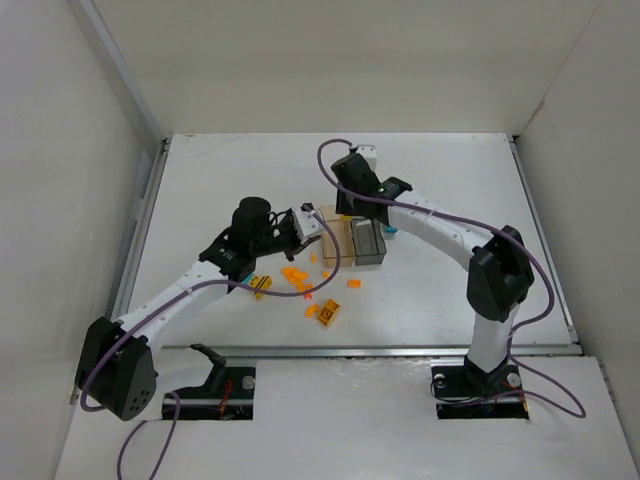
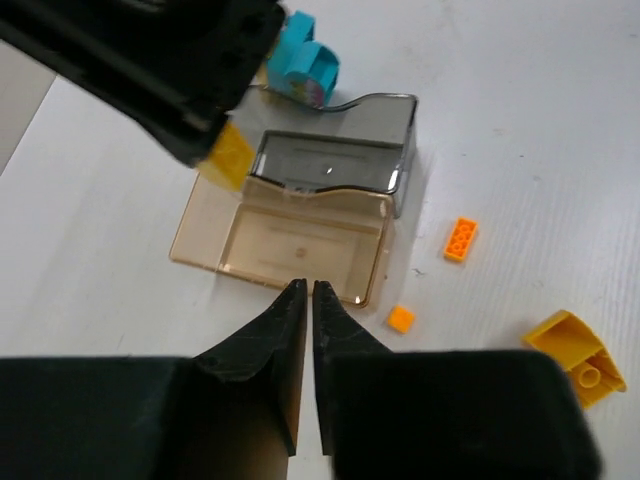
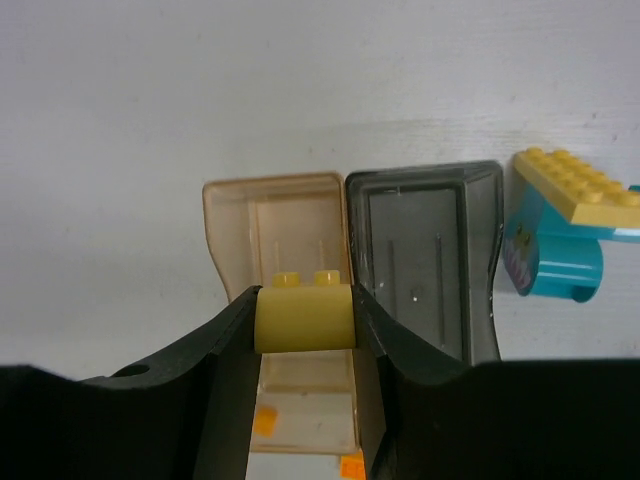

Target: Sort the legos into containers by color

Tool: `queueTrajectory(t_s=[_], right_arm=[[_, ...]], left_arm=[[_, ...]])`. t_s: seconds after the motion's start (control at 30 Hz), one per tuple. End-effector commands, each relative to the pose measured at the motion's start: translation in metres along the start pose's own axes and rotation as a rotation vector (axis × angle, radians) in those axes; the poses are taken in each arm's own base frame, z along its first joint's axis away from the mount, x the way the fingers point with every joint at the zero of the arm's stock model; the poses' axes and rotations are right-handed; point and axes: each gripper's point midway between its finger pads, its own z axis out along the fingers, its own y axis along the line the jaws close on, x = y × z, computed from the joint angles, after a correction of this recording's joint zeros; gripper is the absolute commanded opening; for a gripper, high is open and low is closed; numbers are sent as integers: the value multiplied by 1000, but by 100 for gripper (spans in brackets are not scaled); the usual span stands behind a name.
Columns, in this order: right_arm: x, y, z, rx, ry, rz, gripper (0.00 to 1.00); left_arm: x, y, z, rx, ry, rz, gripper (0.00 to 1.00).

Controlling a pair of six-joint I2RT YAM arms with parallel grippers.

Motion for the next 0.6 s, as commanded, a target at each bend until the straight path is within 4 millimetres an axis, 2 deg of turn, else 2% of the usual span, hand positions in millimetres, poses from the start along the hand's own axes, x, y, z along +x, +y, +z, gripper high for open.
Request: queueTrajectory(t_s=[0.0,0.07,0.1,0.2,0.27,0.3,0.37,0.4,0.43,0.53,0.57], right_arm=[[10,14,-19,-73,13,-75,0],[25,21,-22,-94,38,-134,0],[27,24,-24,-102,39,-152,0],[43,28,-20,-93,77,-196,0],[46,28,-16,-85,90,-203,2],[49,27,-14,-77,102,-209,7],[50,28,-15,-85,106,-218,19],[50,28,-15,-85,106,-218,29],[50,28,-15,-85,106,-218,49],[52,26,-15,-81,113,-222,76],[52,26,-15,-81,113,-222,79]], left_arm=[[2,26,-4,-133,18,-58,8],[4,29,-5,-155,28,-79,19],[8,27,-5,-152,35,-83,39],[13,29,-5,-179,45,-114,63],[14,31,-6,-192,50,-126,69],[19,30,-6,-200,61,-141,71],[19,31,-8,-215,58,-147,74],[20,33,-9,-226,63,-147,74],[18,36,-11,-242,59,-142,75],[21,37,-14,-268,68,-161,76],[22,35,-15,-269,67,-170,76]])
